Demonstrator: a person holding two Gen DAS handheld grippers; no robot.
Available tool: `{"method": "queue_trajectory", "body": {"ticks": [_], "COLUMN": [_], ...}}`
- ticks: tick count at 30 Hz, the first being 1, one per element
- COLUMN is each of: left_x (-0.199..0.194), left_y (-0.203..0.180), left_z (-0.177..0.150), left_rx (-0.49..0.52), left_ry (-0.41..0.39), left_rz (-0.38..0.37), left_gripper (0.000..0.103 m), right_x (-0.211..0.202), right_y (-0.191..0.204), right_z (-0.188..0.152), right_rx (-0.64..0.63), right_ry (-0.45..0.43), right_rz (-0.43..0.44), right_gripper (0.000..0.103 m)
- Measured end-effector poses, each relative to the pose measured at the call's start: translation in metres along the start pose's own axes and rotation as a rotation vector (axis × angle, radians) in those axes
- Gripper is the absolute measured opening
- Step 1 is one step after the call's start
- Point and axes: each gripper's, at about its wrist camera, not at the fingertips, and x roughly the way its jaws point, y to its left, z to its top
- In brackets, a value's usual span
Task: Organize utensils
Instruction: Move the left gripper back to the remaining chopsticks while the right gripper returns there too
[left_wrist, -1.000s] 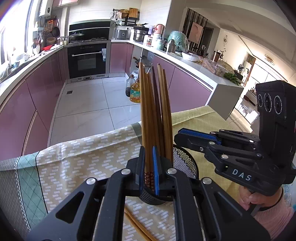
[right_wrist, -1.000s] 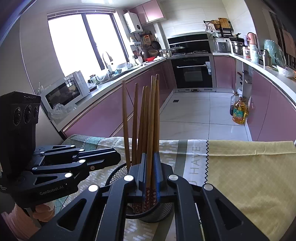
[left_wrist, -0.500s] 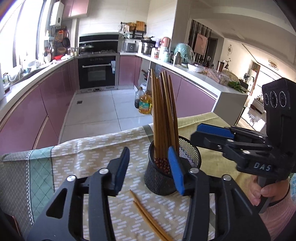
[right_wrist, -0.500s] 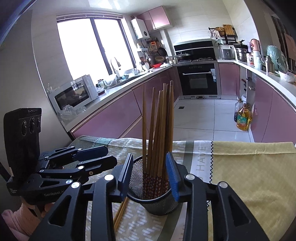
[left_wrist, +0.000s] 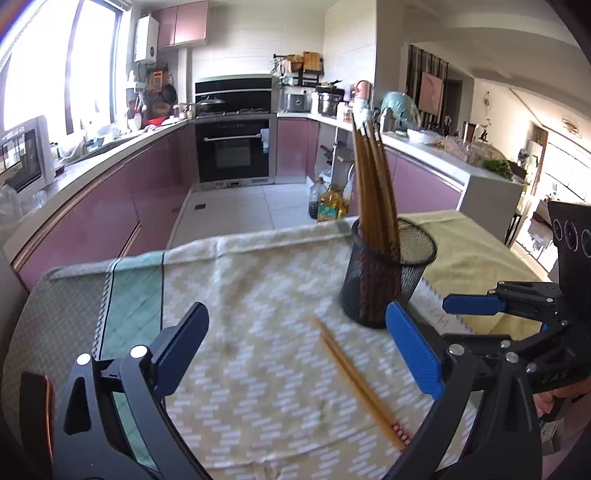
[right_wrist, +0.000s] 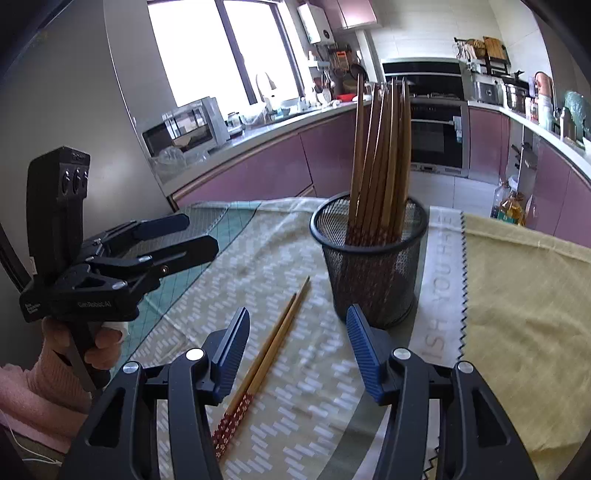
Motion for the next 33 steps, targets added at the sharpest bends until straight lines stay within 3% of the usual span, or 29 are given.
{"method": "queue_trajectory", "body": {"ticks": [8, 23, 33], "left_x": [0.004, 0.009, 0.016], "left_y": [0.011, 0.009, 0.004], "left_z": [-0.036, -0.056, -0.057], "left_rx": [-0.031, -0.021, -0.021], "left_ry": [0.077, 0.139, 0.174], "left_rz": [0.083, 0.062, 0.034], "left_gripper": [0.097, 0.097, 0.09], "right_x": [0.033, 0.045, 0.046], "right_y": [0.015, 0.03, 0.029], "right_z": [-0.029, -0.042, -0.04], "right_rx": [-0.02, -0.066, -0.062], "right_ry": [0.111, 0.17, 0.173], "right_rz": [-0.021, -0.085, -0.109], "right_gripper": [0.055, 0.055, 0.053]}}
